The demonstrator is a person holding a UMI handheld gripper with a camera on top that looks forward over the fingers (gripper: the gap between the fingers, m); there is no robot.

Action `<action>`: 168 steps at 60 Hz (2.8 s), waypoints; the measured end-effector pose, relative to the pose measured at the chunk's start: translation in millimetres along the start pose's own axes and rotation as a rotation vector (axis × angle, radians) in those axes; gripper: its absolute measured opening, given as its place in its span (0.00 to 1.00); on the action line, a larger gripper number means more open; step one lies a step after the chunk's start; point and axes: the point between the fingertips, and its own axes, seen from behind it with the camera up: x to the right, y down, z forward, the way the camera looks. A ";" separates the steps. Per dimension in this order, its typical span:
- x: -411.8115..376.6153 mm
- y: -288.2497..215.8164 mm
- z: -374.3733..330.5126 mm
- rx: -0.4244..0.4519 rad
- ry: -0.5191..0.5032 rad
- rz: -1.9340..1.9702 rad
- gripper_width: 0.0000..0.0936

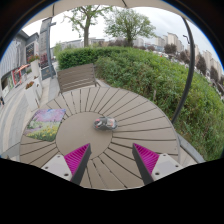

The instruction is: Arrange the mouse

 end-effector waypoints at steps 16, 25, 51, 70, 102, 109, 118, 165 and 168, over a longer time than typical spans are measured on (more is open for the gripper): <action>7.4 -2.4 83.9 0.030 -0.001 -0.017 0.92; 7.2 -10.7 120.6 0.032 0.003 -0.014 0.92; 18.2 -59.6 189.4 0.040 0.047 0.017 0.91; 34.1 -77.7 215.9 0.023 0.088 0.054 0.91; -125.7 -169.8 111.2 0.080 -0.014 0.096 0.39; -227.1 -146.2 114.7 0.035 -0.108 0.083 0.39; -320.0 -93.4 140.4 -0.019 -0.150 0.047 0.39; -243.8 -59.7 -59.2 -0.169 -0.084 -0.099 0.91; -226.5 -59.7 -87.1 -0.166 -0.080 -0.112 0.91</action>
